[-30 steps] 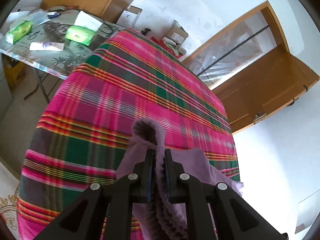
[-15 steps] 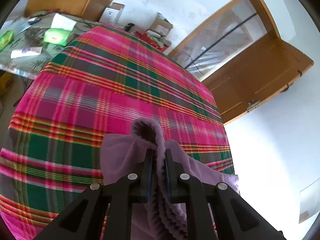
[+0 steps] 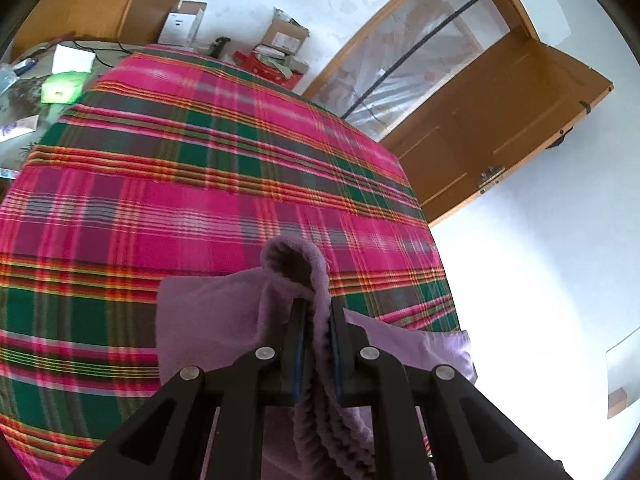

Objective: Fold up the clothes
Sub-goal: 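Hold the pants raised by the waistband with both grippers, letting them hang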

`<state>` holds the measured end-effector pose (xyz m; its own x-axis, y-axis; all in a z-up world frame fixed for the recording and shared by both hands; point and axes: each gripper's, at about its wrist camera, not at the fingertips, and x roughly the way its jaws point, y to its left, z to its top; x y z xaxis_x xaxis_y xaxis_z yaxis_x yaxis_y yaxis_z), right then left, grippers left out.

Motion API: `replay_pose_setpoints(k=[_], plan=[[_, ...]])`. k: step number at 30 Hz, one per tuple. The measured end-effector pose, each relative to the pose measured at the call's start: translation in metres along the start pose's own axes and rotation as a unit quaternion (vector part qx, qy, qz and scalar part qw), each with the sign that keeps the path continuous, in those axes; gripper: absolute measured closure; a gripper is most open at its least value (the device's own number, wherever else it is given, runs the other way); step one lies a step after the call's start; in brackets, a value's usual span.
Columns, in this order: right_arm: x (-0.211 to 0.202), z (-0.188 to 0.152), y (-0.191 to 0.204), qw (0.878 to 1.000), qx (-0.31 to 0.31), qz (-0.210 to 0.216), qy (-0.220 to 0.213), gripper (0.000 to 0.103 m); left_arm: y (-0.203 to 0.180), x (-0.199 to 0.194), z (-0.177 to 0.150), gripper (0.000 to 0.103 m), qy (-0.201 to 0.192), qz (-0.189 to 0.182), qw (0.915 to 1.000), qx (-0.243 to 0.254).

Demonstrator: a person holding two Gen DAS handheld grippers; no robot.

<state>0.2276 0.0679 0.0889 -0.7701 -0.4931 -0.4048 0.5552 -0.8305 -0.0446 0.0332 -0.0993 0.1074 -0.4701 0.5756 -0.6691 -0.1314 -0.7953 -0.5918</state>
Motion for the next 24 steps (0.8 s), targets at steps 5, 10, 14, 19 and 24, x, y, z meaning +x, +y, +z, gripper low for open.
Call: replay_pose_setpoints(k=[5, 10, 14, 19, 24], plan=[[-0.005, -0.008, -0.012, 1.0, 0.007, -0.011, 0.008, 0.095, -0.01, 0.019, -0.004, 0.092, 0.017, 0.0, 0.9998, 0.01], [-0.006, -0.017, -0.022, 1.0, 0.015, -0.015, 0.019, 0.095, -0.014, 0.039, -0.008, 0.092, 0.035, 0.004, 0.9993, 0.01], [-0.005, -0.025, -0.029, 0.999, 0.021, -0.018, 0.031, 0.095, -0.015, 0.051, -0.012, 0.092, 0.046, 0.004, 0.9989, 0.008], [0.001, -0.036, -0.038, 0.998, 0.03, -0.025, 0.049, 0.094, -0.013, 0.061, -0.014, 0.09, 0.051, 0.001, 0.9987, 0.004], [0.006, -0.046, -0.046, 0.996, 0.042, -0.022, 0.071, 0.092, -0.017, 0.062, -0.017, 0.079, 0.052, -0.002, 0.9986, 0.01]])
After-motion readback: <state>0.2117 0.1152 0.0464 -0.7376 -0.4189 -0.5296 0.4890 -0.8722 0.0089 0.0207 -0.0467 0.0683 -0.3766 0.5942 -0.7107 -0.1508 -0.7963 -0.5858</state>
